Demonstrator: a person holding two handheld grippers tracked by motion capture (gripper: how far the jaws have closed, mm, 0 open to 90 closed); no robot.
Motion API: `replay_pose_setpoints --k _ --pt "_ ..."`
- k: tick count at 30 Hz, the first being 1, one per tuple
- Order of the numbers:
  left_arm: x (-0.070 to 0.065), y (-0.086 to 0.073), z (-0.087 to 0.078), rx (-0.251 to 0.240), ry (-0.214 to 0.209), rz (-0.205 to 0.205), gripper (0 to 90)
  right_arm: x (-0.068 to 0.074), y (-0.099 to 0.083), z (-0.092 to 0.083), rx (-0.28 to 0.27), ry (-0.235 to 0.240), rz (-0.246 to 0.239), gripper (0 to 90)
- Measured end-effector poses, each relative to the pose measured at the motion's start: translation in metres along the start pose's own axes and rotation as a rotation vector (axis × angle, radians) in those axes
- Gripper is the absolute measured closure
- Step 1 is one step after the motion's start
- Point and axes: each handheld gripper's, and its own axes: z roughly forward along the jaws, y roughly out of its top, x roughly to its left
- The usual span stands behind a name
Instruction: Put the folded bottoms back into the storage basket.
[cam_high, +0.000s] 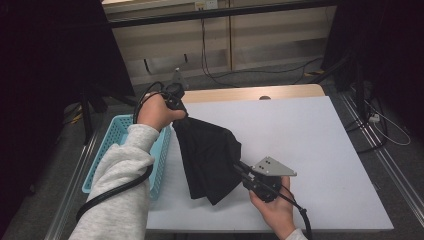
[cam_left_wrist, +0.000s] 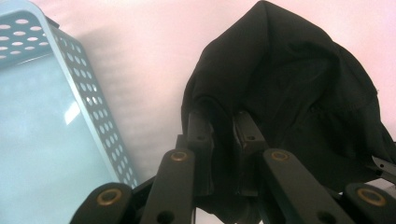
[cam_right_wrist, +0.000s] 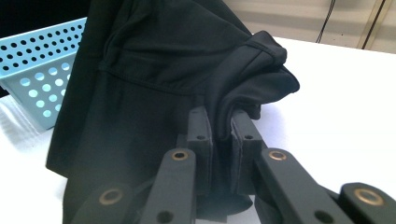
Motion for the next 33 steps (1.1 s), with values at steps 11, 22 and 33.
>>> replay_pose_setpoints --k 11,22,33 --pt "0.005 0.002 -0.009 -0.01 0.001 -0.02 80.4 0.005 0.008 0.001 -0.017 0.016 0.007 81.3" --pt "0.016 0.0 -0.027 -0.022 0.003 -0.041 80.5 0.014 0.016 0.005 -0.041 -0.001 -0.008 81.2" --pt "0.027 -0.001 -0.039 -0.029 0.006 -0.061 80.6 0.027 0.023 0.013 -0.06 0.007 -0.016 81.3"
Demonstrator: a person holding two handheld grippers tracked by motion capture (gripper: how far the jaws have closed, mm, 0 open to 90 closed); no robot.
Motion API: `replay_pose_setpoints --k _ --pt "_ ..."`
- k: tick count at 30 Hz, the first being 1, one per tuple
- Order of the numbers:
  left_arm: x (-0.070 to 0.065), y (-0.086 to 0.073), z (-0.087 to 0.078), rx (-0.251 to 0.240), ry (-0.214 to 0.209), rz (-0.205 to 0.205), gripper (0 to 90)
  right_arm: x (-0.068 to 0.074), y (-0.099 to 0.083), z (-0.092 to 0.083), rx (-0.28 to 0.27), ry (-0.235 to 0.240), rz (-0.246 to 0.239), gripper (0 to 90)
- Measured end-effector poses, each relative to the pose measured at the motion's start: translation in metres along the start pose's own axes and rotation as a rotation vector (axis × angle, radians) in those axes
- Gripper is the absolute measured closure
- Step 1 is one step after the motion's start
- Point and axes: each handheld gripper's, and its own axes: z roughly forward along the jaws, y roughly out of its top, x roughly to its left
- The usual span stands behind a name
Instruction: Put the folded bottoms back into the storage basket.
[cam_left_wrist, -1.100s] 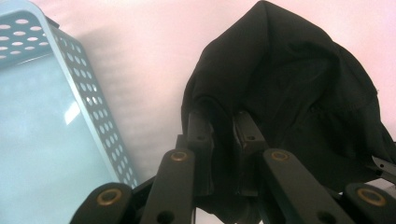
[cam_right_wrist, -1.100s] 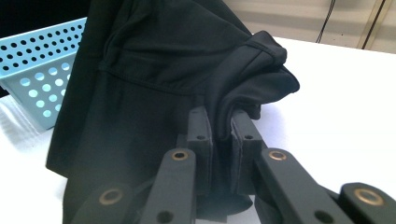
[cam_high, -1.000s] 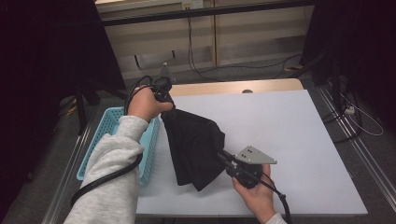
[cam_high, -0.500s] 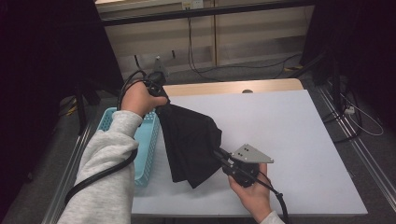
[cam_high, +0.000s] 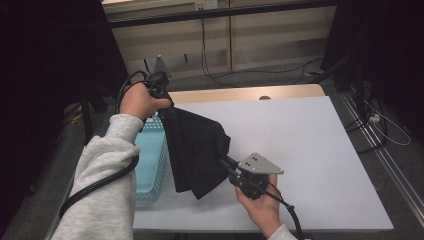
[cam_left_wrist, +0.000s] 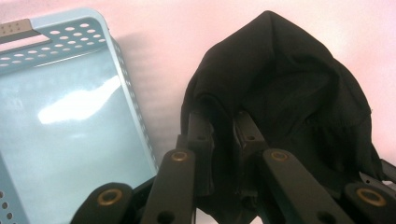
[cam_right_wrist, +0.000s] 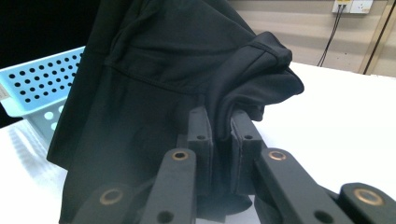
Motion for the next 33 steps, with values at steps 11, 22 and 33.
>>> replay_pose_setpoints --k 11,22,33 --pt "0.008 0.0 -0.01 -0.01 0.012 -0.022 80.5 0.012 0.007 0.006 -0.013 0.015 -0.003 81.3" --pt "0.015 -0.001 -0.017 -0.024 0.022 -0.04 80.5 0.021 0.015 0.011 -0.019 0.04 -0.006 81.4" --pt "0.021 -0.003 -0.022 -0.03 0.034 -0.051 80.5 0.03 0.019 0.016 -0.016 0.055 -0.026 81.4"
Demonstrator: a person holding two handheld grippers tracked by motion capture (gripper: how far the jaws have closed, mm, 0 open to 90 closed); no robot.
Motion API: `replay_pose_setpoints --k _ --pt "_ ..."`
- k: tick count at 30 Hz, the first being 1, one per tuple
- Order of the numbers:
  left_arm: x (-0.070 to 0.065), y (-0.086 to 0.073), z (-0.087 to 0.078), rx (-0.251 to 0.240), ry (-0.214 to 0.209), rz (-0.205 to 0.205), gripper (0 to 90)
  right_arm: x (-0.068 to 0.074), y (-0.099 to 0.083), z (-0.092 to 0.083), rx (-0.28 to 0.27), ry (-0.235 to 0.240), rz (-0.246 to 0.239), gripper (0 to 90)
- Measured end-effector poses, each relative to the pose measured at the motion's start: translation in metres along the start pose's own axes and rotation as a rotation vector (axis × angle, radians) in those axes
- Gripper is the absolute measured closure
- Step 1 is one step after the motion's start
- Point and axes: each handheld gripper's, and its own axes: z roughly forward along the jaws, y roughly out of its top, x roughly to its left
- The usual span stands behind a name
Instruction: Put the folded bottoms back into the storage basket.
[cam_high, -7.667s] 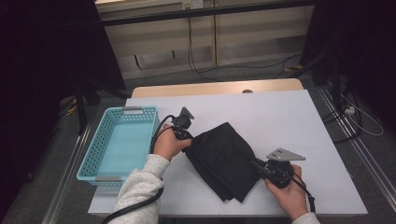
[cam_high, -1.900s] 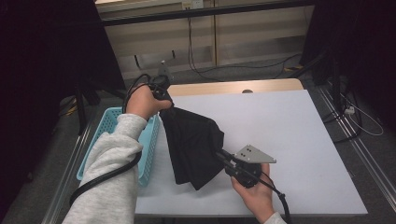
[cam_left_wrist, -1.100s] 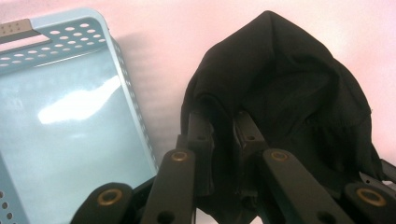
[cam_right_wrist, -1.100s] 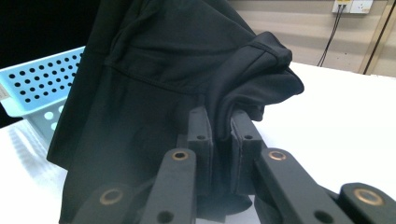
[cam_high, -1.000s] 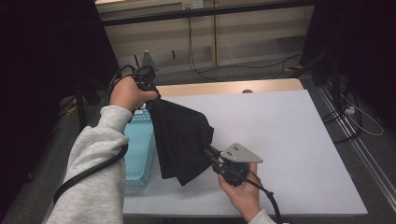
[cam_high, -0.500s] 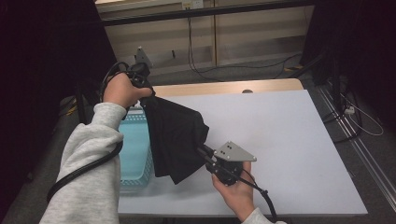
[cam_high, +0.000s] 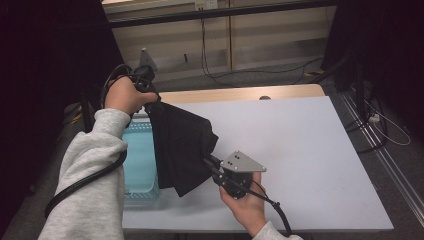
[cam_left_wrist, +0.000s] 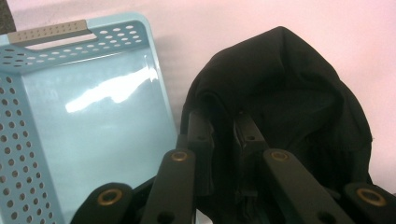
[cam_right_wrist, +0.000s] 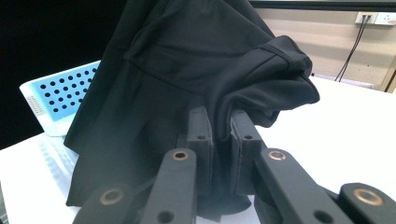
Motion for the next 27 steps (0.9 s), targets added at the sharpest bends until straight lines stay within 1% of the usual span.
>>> replay_pose_setpoints --k 7,14,15,27 --pt "0.005 -0.002 -0.003 0.004 0.006 -0.013 80.6 0.004 0.004 0.002 -0.009 0.004 -0.005 81.4" --pt "0.012 -0.005 -0.01 -0.007 0.011 -0.026 80.7 0.009 0.008 0.003 -0.026 0.012 0.001 81.4" --pt "0.013 -0.005 -0.011 -0.001 0.011 -0.023 80.7 0.009 0.008 0.003 -0.026 0.012 0.001 81.4" --pt "0.023 -0.011 -0.027 -0.015 0.015 -0.043 80.7 0.016 0.016 0.007 -0.042 0.03 -0.001 81.4"
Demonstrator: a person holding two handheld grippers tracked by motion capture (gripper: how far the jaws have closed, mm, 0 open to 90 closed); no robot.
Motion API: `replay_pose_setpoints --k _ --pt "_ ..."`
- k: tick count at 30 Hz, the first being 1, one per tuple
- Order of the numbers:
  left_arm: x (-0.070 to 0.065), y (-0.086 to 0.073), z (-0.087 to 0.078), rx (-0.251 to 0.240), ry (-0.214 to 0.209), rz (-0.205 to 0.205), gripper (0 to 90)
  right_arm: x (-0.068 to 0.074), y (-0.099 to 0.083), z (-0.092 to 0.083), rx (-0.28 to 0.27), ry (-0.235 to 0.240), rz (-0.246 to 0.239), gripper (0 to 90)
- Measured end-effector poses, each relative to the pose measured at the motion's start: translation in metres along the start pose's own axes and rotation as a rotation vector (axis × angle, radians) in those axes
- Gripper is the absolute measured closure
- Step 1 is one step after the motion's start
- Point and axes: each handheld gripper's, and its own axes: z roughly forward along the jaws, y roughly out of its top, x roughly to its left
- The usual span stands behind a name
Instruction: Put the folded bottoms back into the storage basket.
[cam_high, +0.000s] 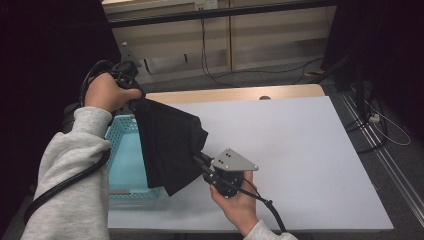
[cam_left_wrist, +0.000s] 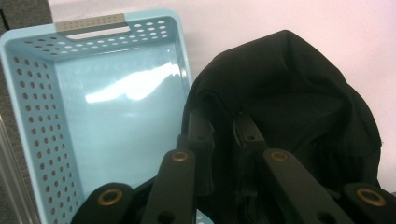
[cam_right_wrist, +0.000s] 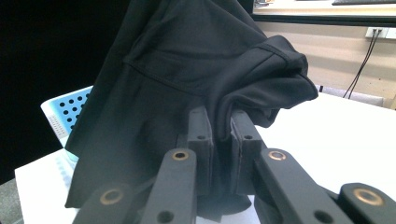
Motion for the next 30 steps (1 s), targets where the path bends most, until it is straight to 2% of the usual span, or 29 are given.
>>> replay_pose_setpoints --k 10,21,30 --pt "0.009 -0.003 -0.007 -0.01 0.002 -0.017 80.7 0.008 0.005 0.006 -0.006 0.015 -0.005 81.4" --pt "0.027 -0.005 -0.011 -0.013 -0.001 -0.039 80.7 0.016 0.005 0.018 0.003 0.02 -0.022 81.3" --pt "0.039 -0.006 -0.013 -0.009 0.011 -0.051 80.8 0.024 0.01 0.025 0.003 0.043 -0.029 81.3"
